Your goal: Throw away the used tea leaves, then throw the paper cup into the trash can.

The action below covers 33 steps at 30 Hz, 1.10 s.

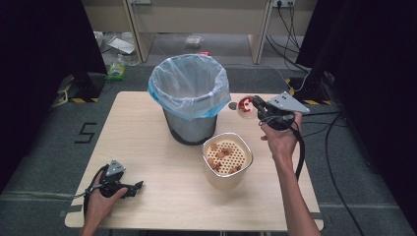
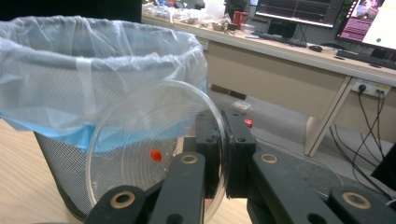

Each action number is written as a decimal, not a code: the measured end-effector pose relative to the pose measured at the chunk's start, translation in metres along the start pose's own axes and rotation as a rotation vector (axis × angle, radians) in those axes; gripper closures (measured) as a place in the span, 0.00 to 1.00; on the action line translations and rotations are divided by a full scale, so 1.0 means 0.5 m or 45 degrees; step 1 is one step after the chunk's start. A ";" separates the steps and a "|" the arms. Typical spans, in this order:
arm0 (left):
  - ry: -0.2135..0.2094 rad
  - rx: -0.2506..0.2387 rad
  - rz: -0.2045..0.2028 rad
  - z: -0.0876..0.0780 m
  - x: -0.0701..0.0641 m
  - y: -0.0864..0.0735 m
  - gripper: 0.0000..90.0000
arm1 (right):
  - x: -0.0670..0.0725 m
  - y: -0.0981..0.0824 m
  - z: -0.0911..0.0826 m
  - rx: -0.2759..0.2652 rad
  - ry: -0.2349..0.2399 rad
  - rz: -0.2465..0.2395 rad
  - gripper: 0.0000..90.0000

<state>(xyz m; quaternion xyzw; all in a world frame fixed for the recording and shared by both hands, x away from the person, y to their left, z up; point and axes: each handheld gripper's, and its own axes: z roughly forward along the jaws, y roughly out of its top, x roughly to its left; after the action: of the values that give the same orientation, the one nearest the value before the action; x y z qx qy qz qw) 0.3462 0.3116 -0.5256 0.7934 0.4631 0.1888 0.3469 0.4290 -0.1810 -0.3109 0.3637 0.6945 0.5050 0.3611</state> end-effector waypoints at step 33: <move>0.000 -0.002 -0.001 0.000 0.000 0.000 0.00 | 0.020 0.184 0.043 -0.115 0.074 0.009 0.96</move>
<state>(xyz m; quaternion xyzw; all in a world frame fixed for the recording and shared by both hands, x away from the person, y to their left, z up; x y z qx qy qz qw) 0.3462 0.3116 -0.5257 0.7930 0.4632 0.1891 0.3475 0.4559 -0.1420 -0.2285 0.3347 0.6798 0.5474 0.3552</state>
